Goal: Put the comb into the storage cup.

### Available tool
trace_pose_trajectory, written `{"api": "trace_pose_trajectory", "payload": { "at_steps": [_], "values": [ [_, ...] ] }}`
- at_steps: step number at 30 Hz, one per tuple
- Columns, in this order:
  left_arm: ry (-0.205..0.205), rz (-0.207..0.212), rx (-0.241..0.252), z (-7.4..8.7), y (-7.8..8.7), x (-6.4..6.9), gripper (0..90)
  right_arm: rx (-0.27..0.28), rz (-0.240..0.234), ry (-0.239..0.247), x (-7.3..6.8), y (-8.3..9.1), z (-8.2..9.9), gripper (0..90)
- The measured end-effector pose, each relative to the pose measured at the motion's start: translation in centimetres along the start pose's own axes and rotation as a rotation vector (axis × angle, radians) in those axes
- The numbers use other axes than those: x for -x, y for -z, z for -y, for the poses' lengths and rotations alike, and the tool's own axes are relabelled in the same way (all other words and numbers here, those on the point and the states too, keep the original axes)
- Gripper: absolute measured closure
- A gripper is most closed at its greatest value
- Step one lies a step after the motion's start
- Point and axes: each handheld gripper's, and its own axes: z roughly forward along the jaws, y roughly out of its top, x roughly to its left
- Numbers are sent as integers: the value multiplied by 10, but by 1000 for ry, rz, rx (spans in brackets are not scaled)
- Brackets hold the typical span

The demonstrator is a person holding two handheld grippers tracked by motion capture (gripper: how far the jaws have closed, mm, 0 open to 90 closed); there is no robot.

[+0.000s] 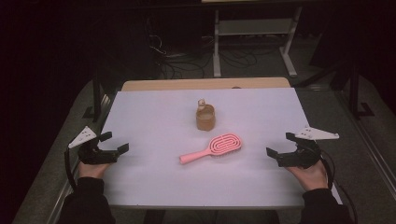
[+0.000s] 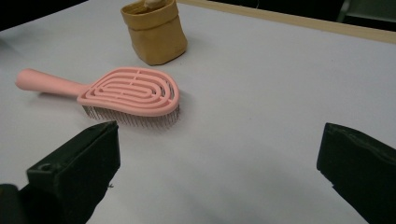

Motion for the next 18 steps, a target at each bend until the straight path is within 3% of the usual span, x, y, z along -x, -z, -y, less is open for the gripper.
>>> {"api": "trace_pose_trajectory", "payload": {
  "at_steps": [18],
  "values": [
    [-9,-4,29,-3,6,4,0,8,-19,8,-3,1,2,0]
  ]
}}
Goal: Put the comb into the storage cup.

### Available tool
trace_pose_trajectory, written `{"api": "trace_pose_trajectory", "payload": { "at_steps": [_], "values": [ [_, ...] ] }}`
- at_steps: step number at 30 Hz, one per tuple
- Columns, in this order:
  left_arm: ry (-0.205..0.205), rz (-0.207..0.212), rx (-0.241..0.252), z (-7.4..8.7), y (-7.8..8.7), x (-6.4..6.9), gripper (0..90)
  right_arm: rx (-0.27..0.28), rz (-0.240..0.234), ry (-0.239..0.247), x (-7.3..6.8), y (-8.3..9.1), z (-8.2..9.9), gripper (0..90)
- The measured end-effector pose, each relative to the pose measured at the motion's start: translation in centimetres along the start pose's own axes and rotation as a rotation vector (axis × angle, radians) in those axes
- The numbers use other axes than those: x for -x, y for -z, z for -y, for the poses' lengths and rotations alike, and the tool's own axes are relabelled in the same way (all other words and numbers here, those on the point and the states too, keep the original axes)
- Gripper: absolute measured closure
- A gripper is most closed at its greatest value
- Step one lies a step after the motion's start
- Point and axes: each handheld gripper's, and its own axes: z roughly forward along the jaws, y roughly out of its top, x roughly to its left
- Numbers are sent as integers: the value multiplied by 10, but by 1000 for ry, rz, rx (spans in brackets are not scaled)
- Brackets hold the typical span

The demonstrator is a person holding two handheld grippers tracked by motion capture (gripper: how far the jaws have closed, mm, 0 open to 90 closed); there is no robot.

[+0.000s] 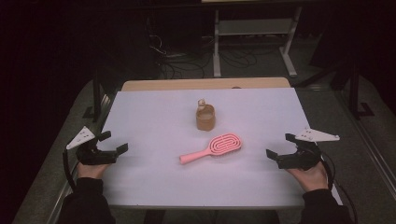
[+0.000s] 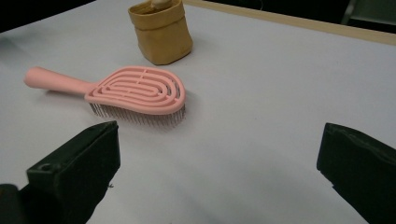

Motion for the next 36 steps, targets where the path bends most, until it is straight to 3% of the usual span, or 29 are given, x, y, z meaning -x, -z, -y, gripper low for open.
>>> {"api": "trace_pose_trajectory", "payload": {
  "at_steps": [2,4,6,17,36],
  "values": [
    [9,5,3,0,1,0,0,-9,1,7,0,-1,0,0],
    [51,11,38,-1,5,-2,0,-11,-3,9,0,-2,0,0],
    [50,1,41,-2,6,-2,0,-11,-2,10,0,-2,0,0],
    [-37,12,-40,-17,3,5,0,-12,2,5,0,-1,1,0],
    [-104,62,-108,-54,-10,17,0,-22,-1,2,0,-2,2,0]
  ]
}}
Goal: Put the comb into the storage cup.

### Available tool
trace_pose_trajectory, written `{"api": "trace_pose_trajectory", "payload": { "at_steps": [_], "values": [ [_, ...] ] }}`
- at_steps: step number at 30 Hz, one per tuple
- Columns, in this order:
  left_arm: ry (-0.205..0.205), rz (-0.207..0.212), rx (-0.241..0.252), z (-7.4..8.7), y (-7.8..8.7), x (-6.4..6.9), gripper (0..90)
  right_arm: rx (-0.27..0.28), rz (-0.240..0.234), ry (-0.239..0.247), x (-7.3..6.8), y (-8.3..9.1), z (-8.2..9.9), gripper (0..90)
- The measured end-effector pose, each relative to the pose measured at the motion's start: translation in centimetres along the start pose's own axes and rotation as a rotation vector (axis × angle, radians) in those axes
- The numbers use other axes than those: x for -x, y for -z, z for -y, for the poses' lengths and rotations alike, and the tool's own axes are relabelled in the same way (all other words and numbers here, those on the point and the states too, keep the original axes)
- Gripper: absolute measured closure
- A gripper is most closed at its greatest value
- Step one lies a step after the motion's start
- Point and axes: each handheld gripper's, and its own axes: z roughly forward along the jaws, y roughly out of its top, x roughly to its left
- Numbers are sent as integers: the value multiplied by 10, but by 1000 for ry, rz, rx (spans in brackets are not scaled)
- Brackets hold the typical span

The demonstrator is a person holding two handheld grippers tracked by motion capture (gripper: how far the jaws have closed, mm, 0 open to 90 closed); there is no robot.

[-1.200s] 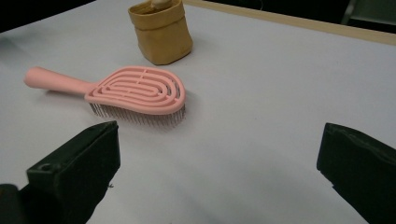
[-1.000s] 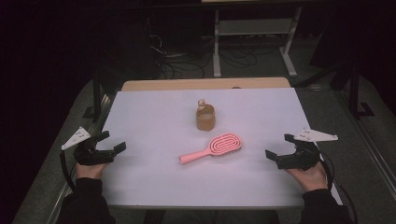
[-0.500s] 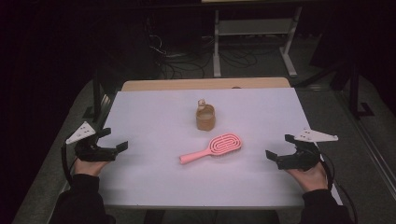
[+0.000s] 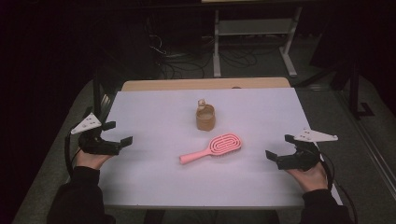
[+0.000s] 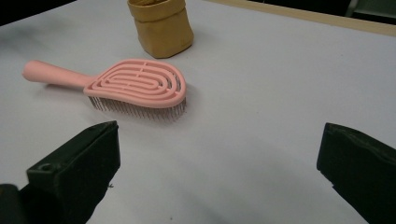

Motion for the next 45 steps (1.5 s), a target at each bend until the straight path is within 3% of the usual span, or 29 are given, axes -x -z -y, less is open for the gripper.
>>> {"api": "trace_pose_trajectory", "payload": {
  "at_steps": [18,45],
  "values": [
    [-63,48,-61,-32,-15,11,0,-7,-1,-10,2,0,1,0],
    [-139,137,-123,-56,-49,34,0,-25,-7,-3,2,-3,3,0]
  ]
}}
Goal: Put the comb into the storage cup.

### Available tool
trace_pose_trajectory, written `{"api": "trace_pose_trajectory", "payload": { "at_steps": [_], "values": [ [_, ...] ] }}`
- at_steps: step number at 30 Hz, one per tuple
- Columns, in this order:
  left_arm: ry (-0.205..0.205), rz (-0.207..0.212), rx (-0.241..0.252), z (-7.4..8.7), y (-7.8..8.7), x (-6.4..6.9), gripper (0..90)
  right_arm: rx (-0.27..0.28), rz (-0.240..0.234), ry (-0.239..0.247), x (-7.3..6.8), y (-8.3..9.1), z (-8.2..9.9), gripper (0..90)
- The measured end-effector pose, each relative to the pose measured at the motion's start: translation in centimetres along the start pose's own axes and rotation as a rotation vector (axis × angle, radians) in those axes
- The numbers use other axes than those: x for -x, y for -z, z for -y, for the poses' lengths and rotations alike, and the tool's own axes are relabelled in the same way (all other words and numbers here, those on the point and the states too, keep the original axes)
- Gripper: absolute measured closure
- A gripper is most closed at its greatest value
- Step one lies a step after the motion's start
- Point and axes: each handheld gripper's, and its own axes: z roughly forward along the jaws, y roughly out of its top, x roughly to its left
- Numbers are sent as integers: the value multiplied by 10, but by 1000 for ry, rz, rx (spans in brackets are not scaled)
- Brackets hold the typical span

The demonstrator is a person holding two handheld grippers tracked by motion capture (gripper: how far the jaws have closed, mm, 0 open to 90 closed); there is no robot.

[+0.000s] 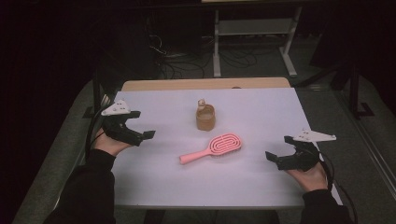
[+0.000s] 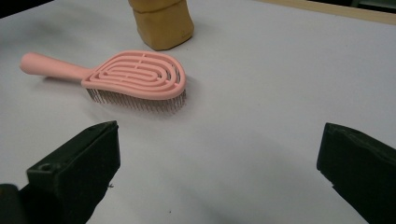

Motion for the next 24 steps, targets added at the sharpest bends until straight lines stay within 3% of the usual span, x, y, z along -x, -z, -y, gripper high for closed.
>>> {"api": "trace_pose_trajectory", "payload": {
  "at_steps": [24],
  "values": [
    [-33,70,-76,-4,-38,14,0,-22,-6,14,-2,-2,1,0]
  ]
}}
